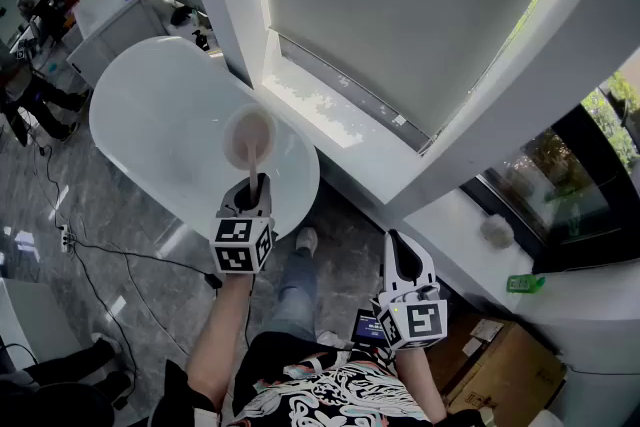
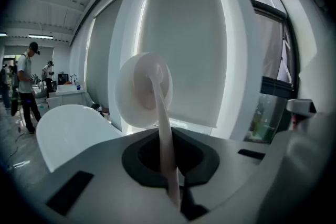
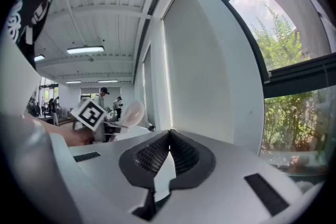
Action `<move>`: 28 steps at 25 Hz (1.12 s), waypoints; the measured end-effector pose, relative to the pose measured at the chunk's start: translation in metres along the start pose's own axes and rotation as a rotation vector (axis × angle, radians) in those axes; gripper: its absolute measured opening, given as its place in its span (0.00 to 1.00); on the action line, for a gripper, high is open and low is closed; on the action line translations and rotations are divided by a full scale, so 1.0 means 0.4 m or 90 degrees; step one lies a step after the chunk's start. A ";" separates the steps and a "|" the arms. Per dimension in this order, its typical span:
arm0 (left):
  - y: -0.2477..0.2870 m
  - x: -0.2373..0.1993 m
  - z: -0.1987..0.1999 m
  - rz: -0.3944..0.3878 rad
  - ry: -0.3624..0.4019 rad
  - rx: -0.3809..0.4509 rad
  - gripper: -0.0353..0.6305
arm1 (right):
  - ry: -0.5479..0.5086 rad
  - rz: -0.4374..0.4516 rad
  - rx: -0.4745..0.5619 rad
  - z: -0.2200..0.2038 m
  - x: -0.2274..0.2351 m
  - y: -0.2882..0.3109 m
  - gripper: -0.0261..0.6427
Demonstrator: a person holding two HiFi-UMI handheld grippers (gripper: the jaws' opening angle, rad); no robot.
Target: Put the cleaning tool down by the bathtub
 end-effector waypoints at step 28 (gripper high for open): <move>-0.755 0.266 -0.199 -0.022 -0.008 0.093 0.07 | -0.009 0.017 0.081 0.111 -0.191 -0.507 0.08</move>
Point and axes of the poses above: the fingertips, and each gripper's own axes: y forward along the fingers, x to its right, z out of its top, the point moved 7 cm from there along -y, backward along the fingers, and after that the axes turned 15 degrees about -y, right-handed, at the moved point
